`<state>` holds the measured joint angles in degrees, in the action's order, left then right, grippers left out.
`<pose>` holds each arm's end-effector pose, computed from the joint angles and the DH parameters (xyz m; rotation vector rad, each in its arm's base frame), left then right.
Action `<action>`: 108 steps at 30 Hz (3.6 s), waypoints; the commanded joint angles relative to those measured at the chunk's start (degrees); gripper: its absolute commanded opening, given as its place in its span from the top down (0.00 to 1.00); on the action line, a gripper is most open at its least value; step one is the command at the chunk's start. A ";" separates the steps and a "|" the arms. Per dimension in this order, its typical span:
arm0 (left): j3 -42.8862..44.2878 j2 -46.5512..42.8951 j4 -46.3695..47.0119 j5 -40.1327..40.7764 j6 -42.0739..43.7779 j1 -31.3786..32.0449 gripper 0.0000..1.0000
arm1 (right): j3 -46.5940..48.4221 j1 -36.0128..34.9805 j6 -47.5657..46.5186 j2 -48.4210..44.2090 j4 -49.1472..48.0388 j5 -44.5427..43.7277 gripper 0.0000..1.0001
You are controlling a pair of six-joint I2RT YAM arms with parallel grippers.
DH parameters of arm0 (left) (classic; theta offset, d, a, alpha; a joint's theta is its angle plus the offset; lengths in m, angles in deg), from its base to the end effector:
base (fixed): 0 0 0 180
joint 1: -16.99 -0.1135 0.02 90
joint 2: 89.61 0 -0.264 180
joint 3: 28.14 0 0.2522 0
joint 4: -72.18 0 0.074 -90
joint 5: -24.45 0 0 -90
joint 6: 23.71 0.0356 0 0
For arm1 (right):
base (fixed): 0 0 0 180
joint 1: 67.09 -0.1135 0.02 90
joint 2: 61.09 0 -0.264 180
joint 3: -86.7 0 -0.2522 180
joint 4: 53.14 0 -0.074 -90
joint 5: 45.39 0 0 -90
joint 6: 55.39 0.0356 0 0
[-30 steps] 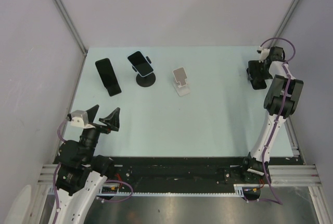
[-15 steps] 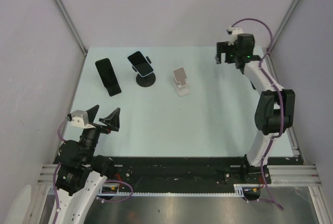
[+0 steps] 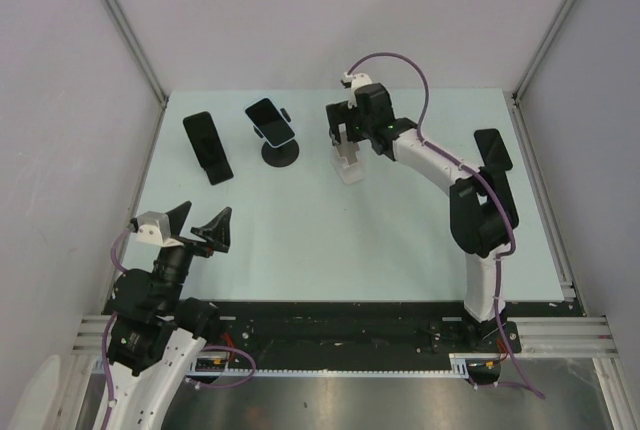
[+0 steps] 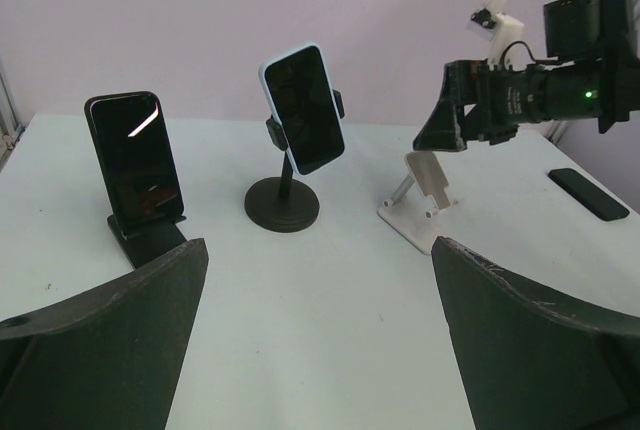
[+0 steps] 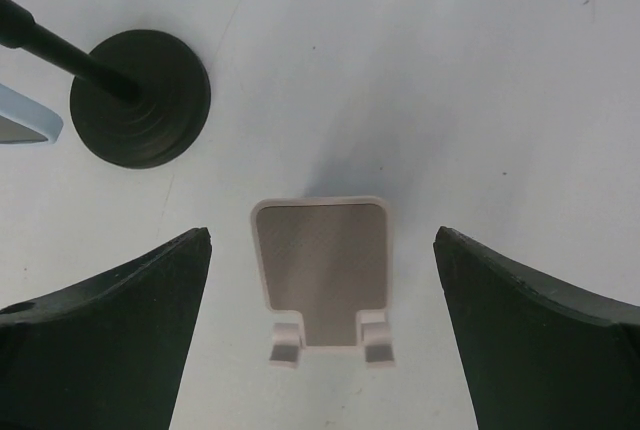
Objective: Remove the phone from the phone stand
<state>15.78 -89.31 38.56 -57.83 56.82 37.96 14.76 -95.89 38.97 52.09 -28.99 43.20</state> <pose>0.0448 -0.0121 0.3078 0.0283 1.4064 -0.3474 0.4129 0.2260 0.2801 -0.4293 2.0536 0.3260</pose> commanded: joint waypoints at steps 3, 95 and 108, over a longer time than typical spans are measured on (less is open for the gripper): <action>1.66 -4.95 1.05 -0.78 0.34 -0.23 0.00 | 3.96 -2.58 3.11 5.02 1.21 -8.52 0.00; 1.14 3.22 0.96 -2.45 1.30 -0.58 0.00 | -60.46 5.59 14.10 -63.44 13.25 -7.99 0.31; 1.05 4.36 0.78 0.09 1.39 -0.58 0.00 | -53.62 6.21 15.33 -68.97 16.49 -4.22 0.01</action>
<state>15.78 -86.23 38.52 -59.45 56.88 37.81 -44.73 -90.08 53.90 -13.83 -13.16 37.19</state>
